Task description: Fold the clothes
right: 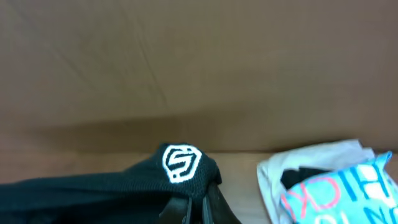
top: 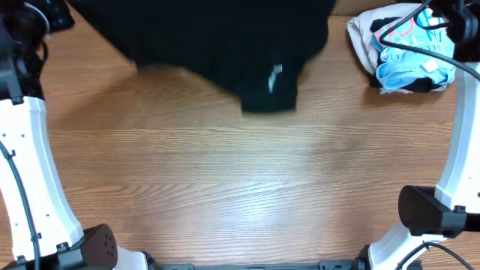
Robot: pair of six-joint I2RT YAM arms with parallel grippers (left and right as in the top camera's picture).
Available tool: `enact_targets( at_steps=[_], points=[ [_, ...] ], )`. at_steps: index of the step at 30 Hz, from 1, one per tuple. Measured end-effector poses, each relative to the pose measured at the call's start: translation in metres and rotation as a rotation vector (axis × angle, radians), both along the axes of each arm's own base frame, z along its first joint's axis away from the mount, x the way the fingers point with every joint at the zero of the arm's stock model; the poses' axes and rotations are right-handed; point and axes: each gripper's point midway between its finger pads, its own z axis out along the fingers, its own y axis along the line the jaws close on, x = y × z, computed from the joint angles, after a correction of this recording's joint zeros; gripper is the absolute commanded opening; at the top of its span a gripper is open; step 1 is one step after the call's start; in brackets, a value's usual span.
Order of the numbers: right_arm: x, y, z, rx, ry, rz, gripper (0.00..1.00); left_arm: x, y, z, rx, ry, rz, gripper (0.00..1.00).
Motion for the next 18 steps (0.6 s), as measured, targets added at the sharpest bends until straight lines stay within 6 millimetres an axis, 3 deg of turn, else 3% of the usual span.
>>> enact_targets(
  at_steps=[4,7,11,15,18],
  points=[
    [0.000,0.000,0.001,0.000,-0.003,0.000,0.04,-0.004,-0.001,0.028,0.019,-0.066,0.000,0.04],
    [0.002,0.000,-0.001,-0.001,-0.002,0.000,0.04,-0.004,-0.001,0.021,0.012,-0.042,0.000,0.04],
    [0.008,0.000,-0.025,0.006,0.071,0.003,0.04,0.004,0.001,-0.023,-0.027,0.098,0.000,0.04],
    [0.013,0.006,-0.085,0.011,0.263,0.050,0.04,0.008,0.003,-0.095,-0.090,0.332,0.001,0.04],
    [0.005,0.009,-0.136,0.019,0.446,0.076,0.04,0.003,0.002,-0.144,-0.132,0.499,0.005,0.04]
  ],
)
